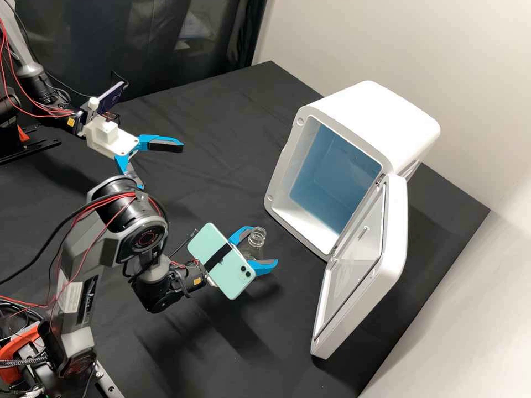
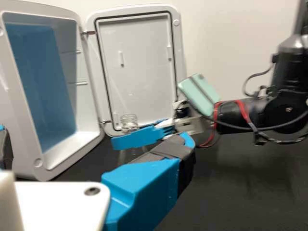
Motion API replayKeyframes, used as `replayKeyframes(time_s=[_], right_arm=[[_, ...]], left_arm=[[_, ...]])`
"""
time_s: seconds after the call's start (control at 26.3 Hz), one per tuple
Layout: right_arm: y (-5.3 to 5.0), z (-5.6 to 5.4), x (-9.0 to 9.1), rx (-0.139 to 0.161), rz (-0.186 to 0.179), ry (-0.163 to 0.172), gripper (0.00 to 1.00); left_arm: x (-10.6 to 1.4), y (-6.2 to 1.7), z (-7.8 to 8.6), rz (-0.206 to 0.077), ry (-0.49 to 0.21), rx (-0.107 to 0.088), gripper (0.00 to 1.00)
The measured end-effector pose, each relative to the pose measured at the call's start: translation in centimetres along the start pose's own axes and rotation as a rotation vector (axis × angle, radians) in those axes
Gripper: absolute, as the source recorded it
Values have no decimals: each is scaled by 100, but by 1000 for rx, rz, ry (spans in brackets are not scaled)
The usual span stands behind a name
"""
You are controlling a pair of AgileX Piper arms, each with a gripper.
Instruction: Take the flask out of the incubator
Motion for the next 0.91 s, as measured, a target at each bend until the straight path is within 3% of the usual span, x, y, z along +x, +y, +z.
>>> replayKeyframes(time_s=[0.19,0.27,0.38,0.49,0.91], right_arm=[[60,-59,-114,26,0,37,100],[108,-83,-173,76,-9,69,100],[163,-113,-235,121,-2,93,100],[198,-139,-283,121,14,105,100],[222,-170,-301,119,25,119,100]], left_arm=[[-26,-20,21,11,21,19,100],[-39,-42,46,30,16,38,100],[-77,-65,47,51,26,20,100],[-83,-73,59,49,36,9,100],[-75,-115,129,33,8,9,100]])
